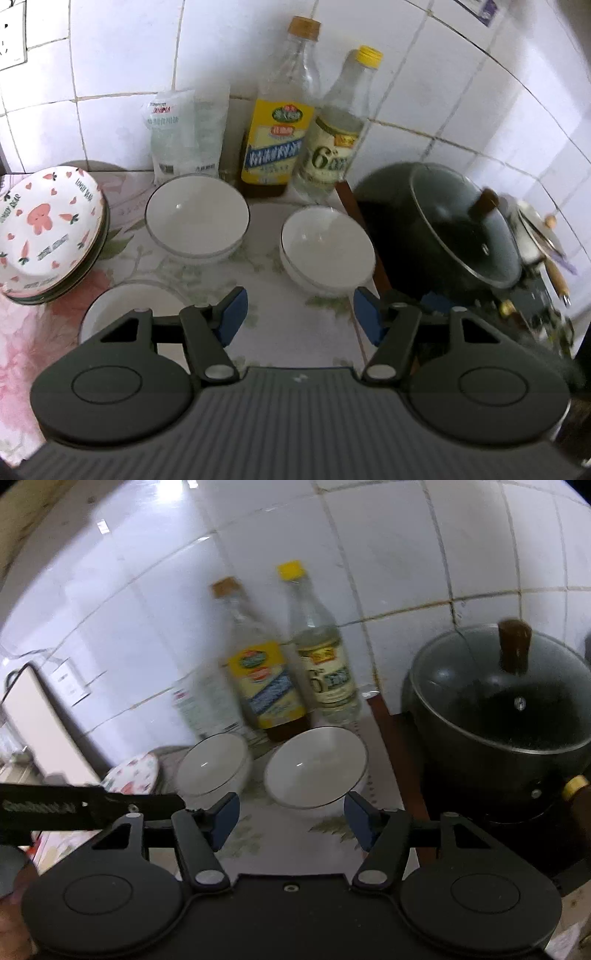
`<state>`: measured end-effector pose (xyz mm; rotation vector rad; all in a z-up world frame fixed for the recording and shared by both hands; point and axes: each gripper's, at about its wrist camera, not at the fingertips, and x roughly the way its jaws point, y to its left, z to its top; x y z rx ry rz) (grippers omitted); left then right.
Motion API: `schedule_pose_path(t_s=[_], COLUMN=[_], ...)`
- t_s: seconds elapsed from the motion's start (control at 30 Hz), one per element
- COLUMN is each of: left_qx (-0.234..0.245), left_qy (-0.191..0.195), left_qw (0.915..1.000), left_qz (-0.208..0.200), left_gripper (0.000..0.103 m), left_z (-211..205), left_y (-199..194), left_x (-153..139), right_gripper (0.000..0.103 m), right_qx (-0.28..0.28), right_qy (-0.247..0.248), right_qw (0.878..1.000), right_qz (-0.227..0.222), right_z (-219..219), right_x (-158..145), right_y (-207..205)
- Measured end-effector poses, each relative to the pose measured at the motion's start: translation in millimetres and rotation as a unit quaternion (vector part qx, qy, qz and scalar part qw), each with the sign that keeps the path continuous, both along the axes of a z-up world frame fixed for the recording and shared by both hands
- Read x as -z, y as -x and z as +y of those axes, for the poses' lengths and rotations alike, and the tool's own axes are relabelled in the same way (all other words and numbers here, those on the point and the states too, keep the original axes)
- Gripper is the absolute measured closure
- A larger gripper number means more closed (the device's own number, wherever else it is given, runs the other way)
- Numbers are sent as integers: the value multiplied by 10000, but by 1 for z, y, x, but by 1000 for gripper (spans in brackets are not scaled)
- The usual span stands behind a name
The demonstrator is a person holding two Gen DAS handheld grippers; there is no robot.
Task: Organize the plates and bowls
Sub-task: 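Move both grippers to the white bowl beside the black pot, then close both grippers on the rim of the white bowl and tilt it up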
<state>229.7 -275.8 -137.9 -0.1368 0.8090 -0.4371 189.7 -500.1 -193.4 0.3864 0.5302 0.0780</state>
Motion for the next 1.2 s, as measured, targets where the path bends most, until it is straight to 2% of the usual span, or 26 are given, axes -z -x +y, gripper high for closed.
schedule_pose_path(t_s=[0.07, 0.17, 0.3, 0.4, 0.5, 0.57, 0.63, 0.73, 0.83, 0.87, 0.9, 0.93, 1.2], left_qx=[-150, -270, -206, -258, -275, -279, -290, -465, -388, -337, -281, -311, -347], left_qy=[19, 3, -247, -326, -360, -349, -157, -135, -128, -120, -112, -158, -346], left_qw=[9999, 9995, 9992, 9982, 9978, 9969, 9962, 9954, 9965, 9967, 9966, 9963, 9961], left_qz=[32, 134, 239, 442, 489, 644, 800, 831, 731, 732, 760, 780, 734], left_gripper=[42, 50, 57, 58, 58, 59, 60, 62, 71, 80, 82, 82, 85], left_z=[-8, -22, -44, -52, -59, -63, -64, -63, -64, -65, -67, -70, -70], left_y=[-13, -32, -55, -67, -74, -81, -86, -88, -87, -88, -88, -89, -72], left_x=[9, 22, 40, 50, 56, 64, 73, 81, 82, 82, 81, 80, 69], right_gripper=[42, 44, 48, 57, 61, 62, 63, 63, 64, 67, 73, 76, 79], right_qx=[184, 379, 733, 823, 830, 850, 846, 840, 849, 850, 831, 813, 911], right_qy=[-210, -497, -505, -496, -453, -466, -559, -632, -672, -696, -746, -798, -790], right_qw=[9996, 9980, 9960, 9951, 9949, 9943, 9934, 9927, 9921, 9917, 9913, 9910, 9880], right_qz=[20, 19, 97, 241, 364, 453, 543, 600, 638, 666, 692, 707, 965], right_z=[-6, -12, -15, -19, -20, -21, -22, -22, -22, -22, -23, -23, -14], right_x=[14, 30, 44, 50, 54, 58, 62, 68, 70, 71, 71, 72, 62], right_y=[-10, -25, -43, -57, -69, -74, -78, -84, -88, -90, -91, -92, -85])
